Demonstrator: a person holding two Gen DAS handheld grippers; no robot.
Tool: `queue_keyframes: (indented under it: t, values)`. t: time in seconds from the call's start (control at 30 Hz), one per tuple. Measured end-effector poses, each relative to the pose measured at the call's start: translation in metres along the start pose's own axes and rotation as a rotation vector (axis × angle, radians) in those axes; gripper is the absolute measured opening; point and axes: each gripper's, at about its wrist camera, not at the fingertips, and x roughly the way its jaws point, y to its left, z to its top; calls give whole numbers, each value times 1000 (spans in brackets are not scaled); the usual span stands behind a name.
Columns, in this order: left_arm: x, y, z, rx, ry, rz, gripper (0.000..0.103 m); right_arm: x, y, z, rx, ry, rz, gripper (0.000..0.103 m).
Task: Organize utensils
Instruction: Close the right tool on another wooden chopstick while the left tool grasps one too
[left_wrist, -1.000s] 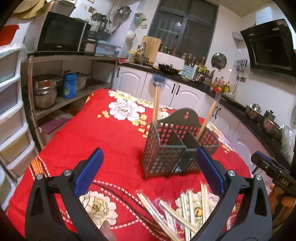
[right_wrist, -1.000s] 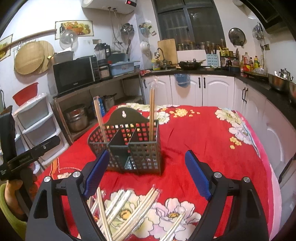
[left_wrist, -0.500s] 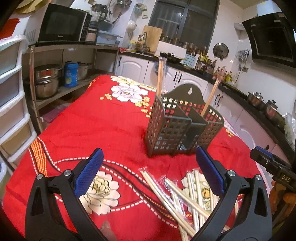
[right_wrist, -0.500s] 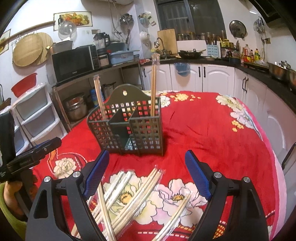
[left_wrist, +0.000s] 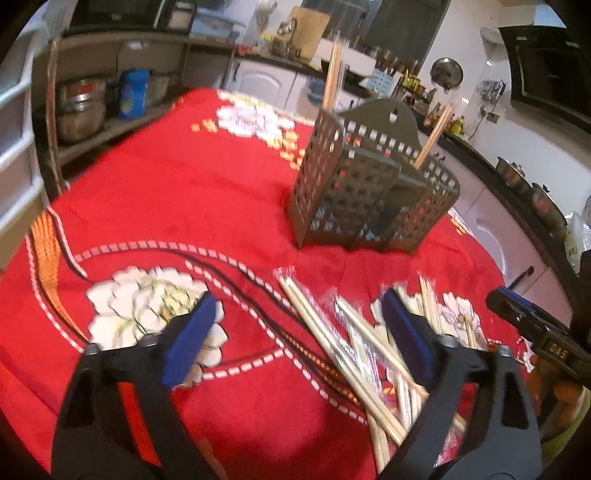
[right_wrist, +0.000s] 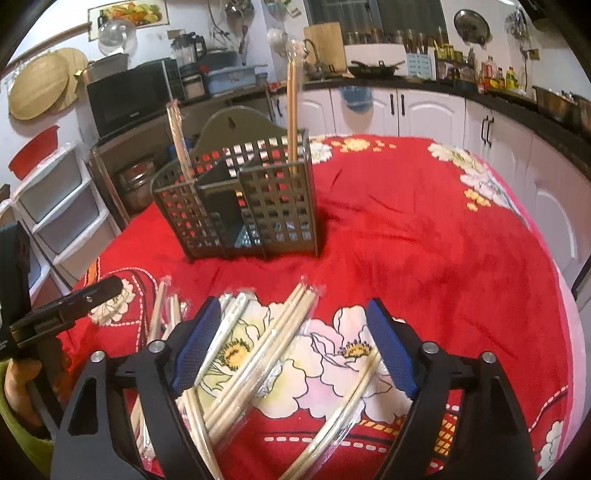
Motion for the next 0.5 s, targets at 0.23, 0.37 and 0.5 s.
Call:
queue_keyframes:
  t: [0.23,0.37,0.5]
  values:
    - [21,6,-7,-60,104,-68,48,15,-3,-2,6,59,6,61]
    - [37,10,-6,-111,158,-105,38,26,-6,-1,15,104,14,48]
    - [44,16,1,-168,172,-128,34,42,-14,0,57,167,32,36]
